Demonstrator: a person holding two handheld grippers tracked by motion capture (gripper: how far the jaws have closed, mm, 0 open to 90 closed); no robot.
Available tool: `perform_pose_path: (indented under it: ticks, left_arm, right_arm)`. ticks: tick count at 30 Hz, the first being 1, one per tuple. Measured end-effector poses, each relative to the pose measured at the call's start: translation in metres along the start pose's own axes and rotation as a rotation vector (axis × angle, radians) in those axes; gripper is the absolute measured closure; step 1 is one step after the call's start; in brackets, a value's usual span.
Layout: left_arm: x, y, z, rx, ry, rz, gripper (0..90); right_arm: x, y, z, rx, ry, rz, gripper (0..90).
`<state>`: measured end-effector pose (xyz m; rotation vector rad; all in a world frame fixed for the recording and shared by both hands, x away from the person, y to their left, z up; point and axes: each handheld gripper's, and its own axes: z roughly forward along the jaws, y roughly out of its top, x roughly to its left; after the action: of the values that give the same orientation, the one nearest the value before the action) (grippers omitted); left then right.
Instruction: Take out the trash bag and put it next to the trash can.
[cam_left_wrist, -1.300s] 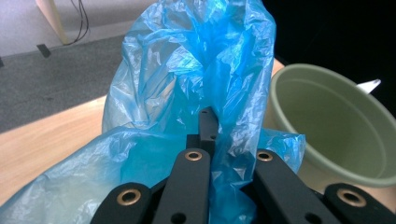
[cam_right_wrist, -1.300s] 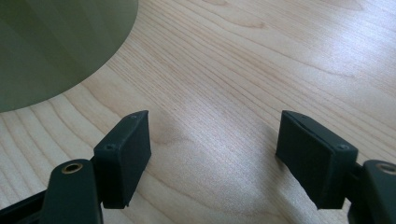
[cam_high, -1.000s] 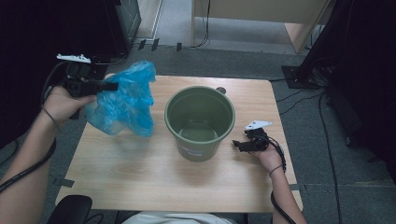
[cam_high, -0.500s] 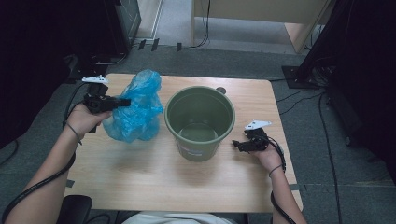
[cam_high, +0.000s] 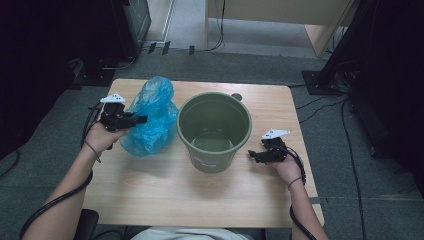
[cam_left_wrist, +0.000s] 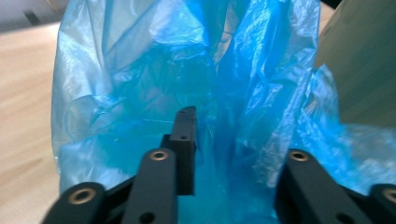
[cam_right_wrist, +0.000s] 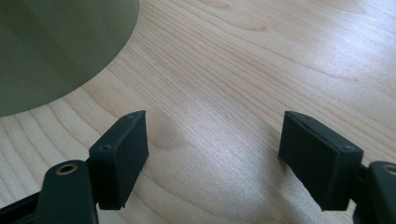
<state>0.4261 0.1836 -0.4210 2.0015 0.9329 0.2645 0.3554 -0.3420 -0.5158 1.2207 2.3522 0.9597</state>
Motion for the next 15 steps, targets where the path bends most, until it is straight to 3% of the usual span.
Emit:
perform_pose_path:
  ticks: [2, 5, 15]
  left_arm:
    - [0.000, -0.005, 0.004, -0.007, 0.012, 0.027, 62.3]
    - [0.001, -0.011, 0.008, -0.017, 0.019, 0.031, 56.4]
    - [0.004, -0.031, 0.023, -0.037, 0.017, -0.011, 42.3]
  right_arm:
    - [0.000, 0.000, 0.000, -0.002, 0.002, -0.004, 22.4]
    - [0.000, 0.000, 0.001, -0.004, 0.000, -0.005, 21.6]
    - [0.002, -0.001, 0.002, -0.012, -0.001, -0.002, 19.1]
